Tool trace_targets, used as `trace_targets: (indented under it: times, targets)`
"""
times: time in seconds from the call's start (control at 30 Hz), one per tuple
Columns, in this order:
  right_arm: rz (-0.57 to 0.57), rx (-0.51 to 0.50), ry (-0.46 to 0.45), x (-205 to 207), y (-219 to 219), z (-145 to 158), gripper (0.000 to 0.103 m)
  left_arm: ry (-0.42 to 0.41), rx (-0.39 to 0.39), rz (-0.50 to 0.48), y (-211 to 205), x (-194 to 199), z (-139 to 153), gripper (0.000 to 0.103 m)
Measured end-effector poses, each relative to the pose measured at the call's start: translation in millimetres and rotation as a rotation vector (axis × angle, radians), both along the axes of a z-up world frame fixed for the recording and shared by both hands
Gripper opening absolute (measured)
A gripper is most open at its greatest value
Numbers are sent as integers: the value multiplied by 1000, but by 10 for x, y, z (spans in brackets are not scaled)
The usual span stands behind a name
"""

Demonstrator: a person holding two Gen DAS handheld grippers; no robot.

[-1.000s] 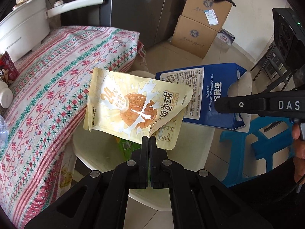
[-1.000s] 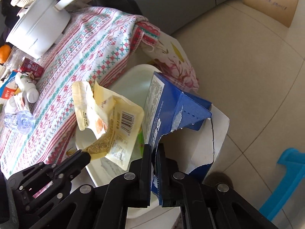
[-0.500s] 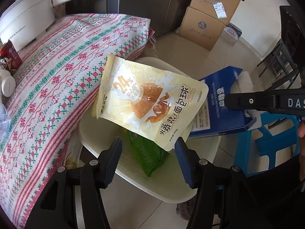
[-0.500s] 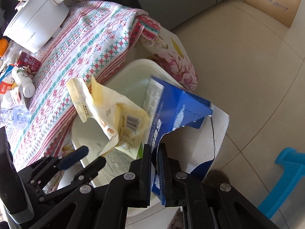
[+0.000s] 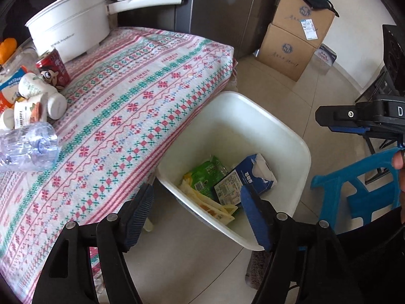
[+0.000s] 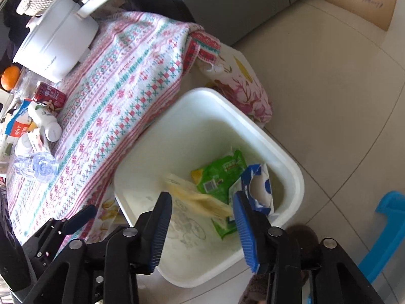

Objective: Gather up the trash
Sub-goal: 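Move both tools back toward the table over the clear plastic bottle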

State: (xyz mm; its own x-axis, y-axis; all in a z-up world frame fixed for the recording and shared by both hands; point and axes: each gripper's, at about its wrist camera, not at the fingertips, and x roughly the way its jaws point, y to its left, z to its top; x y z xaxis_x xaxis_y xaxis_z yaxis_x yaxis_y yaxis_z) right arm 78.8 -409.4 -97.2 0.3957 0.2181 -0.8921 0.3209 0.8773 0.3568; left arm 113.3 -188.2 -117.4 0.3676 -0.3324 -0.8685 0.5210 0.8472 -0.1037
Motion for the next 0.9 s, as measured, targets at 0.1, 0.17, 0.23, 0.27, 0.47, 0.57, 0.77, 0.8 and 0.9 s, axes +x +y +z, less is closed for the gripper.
trace_targets:
  times: [0.1, 0.17, 0.23, 0.27, 0.47, 0.57, 0.77, 0.8, 0.9]
  targets:
    - [5, -2, -30, 12, 58, 87, 62, -8, -4, 35, 164, 2, 93, 76]
    - [13, -4, -50, 28, 102, 137, 65, -11, -9, 55, 280, 8, 150, 78]
    - [23, -12, -64, 49, 161, 181, 67, -13, -11, 74, 396, 15, 194, 79]
    - [28, -17, -69, 59, 194, 201, 68, -16, -11, 85, 464, 14, 216, 79]
    - [68, -50, -91, 145, 416, 285, 72, -29, -11, 180, 907, 46, 313, 83]
    - [90, -45, -97, 191, 531, 304, 74, -18, -13, 245, 1130, 98, 334, 83]
    - [138, -59, -97, 324, 792, 327, 76, 15, -33, 395, 1635, 361, 364, 83]
    - [155, -69, -94, 362, 852, 331, 76, 20, -35, 424, 1720, 417, 368, 83]
    - [213, -108, -86, 472, 1037, 351, 76, 50, -53, 511, 1958, 595, 370, 83]
